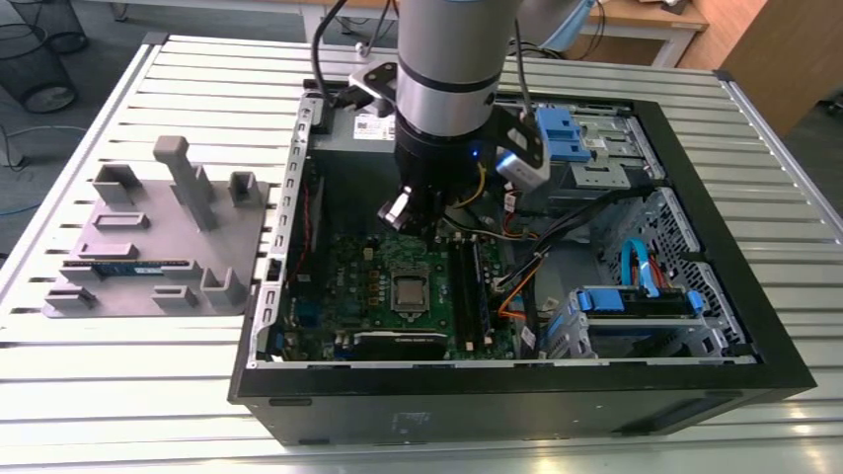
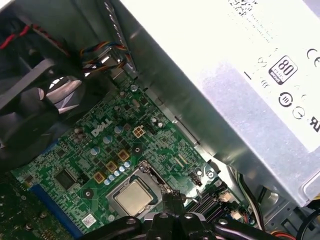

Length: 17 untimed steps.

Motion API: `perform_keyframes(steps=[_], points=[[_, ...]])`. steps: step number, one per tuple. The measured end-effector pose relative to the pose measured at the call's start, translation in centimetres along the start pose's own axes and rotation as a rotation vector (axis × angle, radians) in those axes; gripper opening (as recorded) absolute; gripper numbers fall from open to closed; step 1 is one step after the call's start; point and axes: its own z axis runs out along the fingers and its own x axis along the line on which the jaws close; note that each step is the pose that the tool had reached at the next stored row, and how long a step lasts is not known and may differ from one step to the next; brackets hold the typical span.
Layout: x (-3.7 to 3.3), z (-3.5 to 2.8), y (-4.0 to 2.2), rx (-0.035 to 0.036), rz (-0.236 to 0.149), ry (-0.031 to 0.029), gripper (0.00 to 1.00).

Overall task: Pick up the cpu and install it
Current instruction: 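Install the first cpu locking lever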

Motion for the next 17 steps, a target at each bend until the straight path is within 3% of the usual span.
perform_keyframes(steps=[5,10,14,17], points=[[-0.4,0.01,0.31,-0.0038,0.0,-0.0039,0.11],[-0.62,0.02,0.47,-0.0182,0.0,-0.0195,0.11],[-0.67,0.02,0.53,-0.0367,0.0,-0.0396,0.11],[-0.78,0.04,0.61,-0.0425,0.0,-0.0461,0.11]])
